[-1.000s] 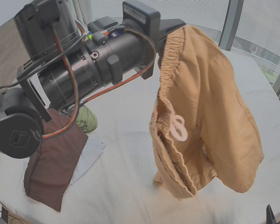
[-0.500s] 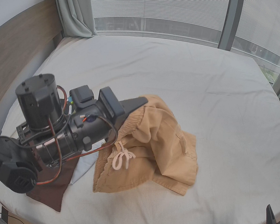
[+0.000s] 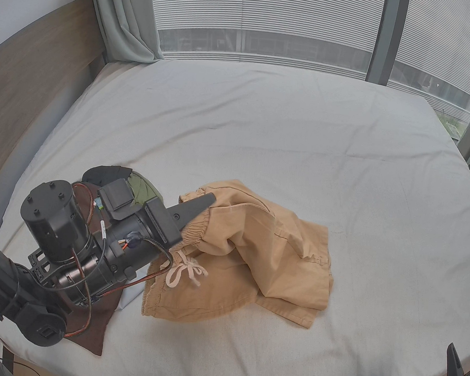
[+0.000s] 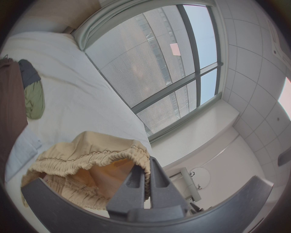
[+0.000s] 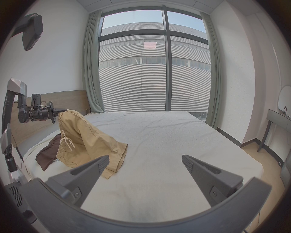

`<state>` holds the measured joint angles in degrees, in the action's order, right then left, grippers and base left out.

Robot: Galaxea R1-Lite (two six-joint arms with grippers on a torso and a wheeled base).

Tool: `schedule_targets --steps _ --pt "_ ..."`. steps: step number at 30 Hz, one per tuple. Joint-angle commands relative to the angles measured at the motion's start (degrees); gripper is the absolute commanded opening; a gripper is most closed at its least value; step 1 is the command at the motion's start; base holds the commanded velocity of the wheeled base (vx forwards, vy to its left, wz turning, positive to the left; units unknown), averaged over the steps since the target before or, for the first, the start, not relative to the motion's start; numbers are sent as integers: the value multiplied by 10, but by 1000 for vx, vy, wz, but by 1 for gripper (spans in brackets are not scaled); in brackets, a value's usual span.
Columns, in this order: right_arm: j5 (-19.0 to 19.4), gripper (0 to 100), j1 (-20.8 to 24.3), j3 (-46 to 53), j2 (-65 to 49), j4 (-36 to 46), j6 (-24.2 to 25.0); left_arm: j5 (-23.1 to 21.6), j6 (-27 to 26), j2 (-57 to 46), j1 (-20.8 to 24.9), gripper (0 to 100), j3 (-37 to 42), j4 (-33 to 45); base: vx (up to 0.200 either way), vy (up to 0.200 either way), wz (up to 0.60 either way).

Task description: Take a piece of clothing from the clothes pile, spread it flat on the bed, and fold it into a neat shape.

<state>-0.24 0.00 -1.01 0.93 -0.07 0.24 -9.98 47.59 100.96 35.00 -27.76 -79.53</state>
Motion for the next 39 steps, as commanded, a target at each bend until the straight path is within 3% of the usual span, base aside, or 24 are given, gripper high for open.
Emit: schedule_targets --steps 1,7,10,16,39 --pt "0 100 0 10 -9 0 0 -1 -19 28 -19 0 25 -26 0 0 0" --pt "0 100 0 10 -9 0 -1 -23 -60 51 -61 0 32 -47 0 0 0" --pt "0 100 0 10 -9 0 -1 -57 -98 60 -92 0 36 -61 0 0 0" --pt "0 100 1 10 -9 0 -1 -62 -145 65 -101 0 41 -70 0 0 0" --pt "0 100 1 10 -9 0 -2 -70 -168 85 -150 0 39 -71 0 0 0"
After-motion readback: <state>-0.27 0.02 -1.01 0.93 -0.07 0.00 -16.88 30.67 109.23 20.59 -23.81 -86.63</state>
